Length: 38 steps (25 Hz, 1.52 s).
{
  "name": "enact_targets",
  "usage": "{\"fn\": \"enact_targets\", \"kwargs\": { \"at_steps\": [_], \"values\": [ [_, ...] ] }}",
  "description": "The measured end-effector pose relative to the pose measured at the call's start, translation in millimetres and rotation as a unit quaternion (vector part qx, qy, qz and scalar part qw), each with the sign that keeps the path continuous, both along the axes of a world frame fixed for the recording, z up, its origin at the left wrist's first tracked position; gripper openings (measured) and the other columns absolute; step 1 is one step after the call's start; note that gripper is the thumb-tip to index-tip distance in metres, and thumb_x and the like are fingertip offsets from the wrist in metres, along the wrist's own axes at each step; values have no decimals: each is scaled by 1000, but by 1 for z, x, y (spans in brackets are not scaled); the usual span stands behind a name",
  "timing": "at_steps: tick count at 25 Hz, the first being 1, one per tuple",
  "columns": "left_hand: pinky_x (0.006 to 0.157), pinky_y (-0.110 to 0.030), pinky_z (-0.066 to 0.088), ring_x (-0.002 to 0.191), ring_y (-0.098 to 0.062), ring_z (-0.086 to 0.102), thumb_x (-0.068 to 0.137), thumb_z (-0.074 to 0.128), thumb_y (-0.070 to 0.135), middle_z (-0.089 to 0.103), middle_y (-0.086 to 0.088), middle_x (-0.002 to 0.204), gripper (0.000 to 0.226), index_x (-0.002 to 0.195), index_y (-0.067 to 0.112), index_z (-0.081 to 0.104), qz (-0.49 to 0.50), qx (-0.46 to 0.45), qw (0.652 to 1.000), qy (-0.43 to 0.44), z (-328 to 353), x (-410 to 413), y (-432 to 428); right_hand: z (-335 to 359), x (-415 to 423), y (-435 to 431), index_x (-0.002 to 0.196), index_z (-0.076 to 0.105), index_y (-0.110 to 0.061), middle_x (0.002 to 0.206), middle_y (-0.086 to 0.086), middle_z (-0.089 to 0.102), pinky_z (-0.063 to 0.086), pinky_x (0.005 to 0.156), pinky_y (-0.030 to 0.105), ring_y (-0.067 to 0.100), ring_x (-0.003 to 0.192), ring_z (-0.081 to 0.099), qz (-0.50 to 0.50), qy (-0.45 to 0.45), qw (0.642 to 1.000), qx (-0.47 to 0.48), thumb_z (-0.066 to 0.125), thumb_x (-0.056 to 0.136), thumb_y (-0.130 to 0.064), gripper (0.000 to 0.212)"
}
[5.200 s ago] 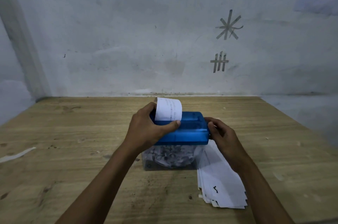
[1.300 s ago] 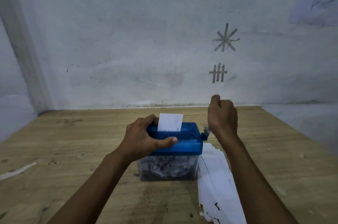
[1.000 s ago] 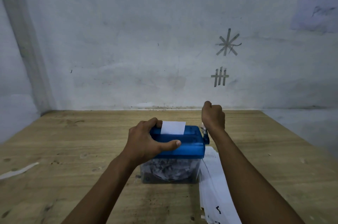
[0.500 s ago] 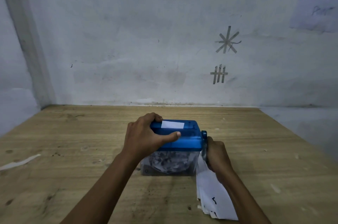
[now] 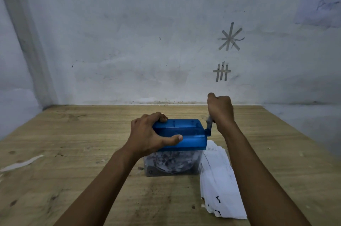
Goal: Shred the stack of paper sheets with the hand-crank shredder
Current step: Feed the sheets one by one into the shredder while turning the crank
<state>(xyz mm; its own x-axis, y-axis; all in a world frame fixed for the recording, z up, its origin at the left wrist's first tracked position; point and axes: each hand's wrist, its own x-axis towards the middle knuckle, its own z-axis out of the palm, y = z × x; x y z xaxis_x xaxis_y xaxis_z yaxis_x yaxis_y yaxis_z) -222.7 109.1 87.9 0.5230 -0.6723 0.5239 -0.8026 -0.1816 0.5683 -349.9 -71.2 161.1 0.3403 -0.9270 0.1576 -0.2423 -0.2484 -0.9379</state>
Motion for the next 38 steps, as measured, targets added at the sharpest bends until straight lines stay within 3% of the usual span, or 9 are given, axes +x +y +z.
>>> {"fn": "enact_targets", "kwargs": {
  "at_steps": [6,12,16,20,23,27,30,32,38],
  "values": [
    [88,-37,53,100,-7,58,45,73,87,65,15,107,76,95,33,58,-26,-2,1000,17,8,2,0,5,6,-15,76,46,-6,56,12,55,29,44,22,16,39,43,58,58,993,81,40,91,-13,17],
    [87,-32,55,100,-2,57,44,73,89,63,18,108,85,103,30,61,-23,-8,1000,12,6,-7,2,-24,21,-26,92,61,1,77,13,66,48,58,33,25,63,61,20,66,996,58,42,91,-21,29],
    [84,-32,57,98,-1,58,46,72,91,63,19,106,84,105,32,63,2,-27,1000,11,3,-9,0,-80,10,-28,78,56,-11,87,19,64,50,62,34,26,70,58,101,92,982,130,53,92,-24,19],
    [83,-34,58,97,-4,61,47,71,92,65,17,106,85,107,32,63,11,-36,999,4,2,-5,-2,-99,-17,-17,76,58,-6,64,10,57,36,47,27,17,49,48,119,130,982,65,44,101,-13,30],
    [84,-37,59,98,-6,62,47,73,90,65,17,107,84,106,31,64,4,-42,999,8,2,-6,-2,-101,-38,-10,73,61,-5,62,10,62,41,52,29,17,48,53,148,101,984,20,42,106,-27,44],
    [86,-38,58,99,-8,62,47,75,86,65,14,107,84,106,28,65,-1,-53,998,24,0,-8,-3,-107,-76,-12,77,68,-15,77,2,70,53,76,35,21,76,65,52,155,985,-55,39,101,-53,54],
    [86,-38,58,100,-9,62,46,76,86,66,13,107,84,106,28,65,3,-61,998,29,-1,-6,-3,-124,-106,-12,112,61,-20,121,6,60,47,97,44,30,115,55,17,380,924,-48,45,78,-86,76],
    [85,-37,58,100,-9,62,46,75,86,66,13,108,85,107,27,66,4,-63,997,33,-1,-7,-3,-136,-117,-8,127,48,-22,138,6,44,37,102,45,30,130,41,49,445,893,-42,56,70,-87,87],
    [85,-32,58,101,-8,61,45,75,85,65,11,110,88,110,28,65,1,-64,997,50,-1,-11,-2,-140,-118,-14,93,56,-26,97,-8,64,47,92,41,20,96,61,11,252,968,-9,87,70,-45,43]
  ]
}}
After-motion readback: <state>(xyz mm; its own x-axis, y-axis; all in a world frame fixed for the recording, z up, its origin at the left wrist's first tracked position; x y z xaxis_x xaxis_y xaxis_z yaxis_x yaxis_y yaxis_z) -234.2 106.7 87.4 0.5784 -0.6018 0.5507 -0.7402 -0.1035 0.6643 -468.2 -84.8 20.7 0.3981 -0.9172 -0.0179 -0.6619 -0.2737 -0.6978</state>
